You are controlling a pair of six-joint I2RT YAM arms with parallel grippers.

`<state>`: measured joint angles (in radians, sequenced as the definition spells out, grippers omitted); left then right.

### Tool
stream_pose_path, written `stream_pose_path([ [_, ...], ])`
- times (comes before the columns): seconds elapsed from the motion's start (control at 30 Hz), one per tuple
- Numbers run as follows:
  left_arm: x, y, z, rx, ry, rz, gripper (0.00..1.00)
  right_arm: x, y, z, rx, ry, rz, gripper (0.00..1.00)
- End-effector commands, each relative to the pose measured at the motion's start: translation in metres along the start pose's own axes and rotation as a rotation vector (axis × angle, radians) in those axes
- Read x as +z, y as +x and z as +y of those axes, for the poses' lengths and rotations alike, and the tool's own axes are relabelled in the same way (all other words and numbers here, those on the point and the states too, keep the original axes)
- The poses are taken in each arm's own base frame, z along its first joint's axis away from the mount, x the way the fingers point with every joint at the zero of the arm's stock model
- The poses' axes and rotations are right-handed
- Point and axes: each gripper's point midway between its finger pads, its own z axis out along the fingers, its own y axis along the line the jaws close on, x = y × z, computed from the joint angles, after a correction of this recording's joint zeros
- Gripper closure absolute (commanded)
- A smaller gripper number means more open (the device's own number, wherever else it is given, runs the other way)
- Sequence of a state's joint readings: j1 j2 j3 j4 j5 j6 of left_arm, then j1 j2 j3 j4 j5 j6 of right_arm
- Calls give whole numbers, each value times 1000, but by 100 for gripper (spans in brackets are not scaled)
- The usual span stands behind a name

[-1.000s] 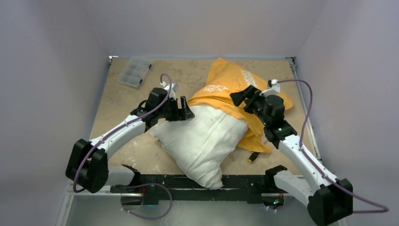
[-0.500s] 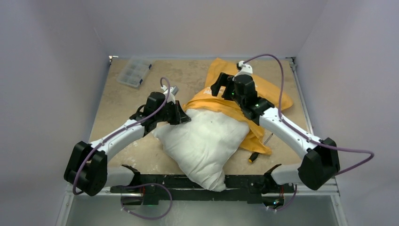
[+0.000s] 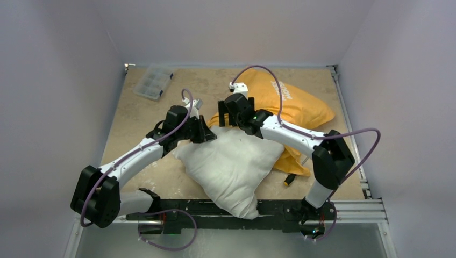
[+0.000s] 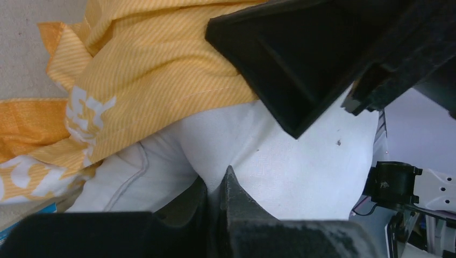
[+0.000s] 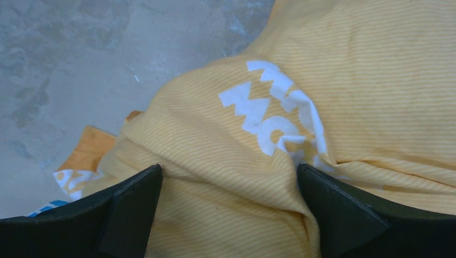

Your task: Remove the pillowcase from the pillow

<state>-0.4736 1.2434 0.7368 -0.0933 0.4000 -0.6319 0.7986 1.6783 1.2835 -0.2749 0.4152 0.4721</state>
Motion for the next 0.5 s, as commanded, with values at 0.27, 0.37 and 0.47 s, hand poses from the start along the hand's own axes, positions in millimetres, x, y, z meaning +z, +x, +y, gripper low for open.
stream_pose_path([
  [0.27,-26,3,-9,43,-14,-23,100,9,-10,-47,64,272,-57,71],
  [0.37,-40,6,-16,52,-1,-34,100,9,-33,-67,126,294,-100,76],
  [0.47,-57,10,-16,61,-18,-46,100,6,-62,-106,200,355,-159,90],
])
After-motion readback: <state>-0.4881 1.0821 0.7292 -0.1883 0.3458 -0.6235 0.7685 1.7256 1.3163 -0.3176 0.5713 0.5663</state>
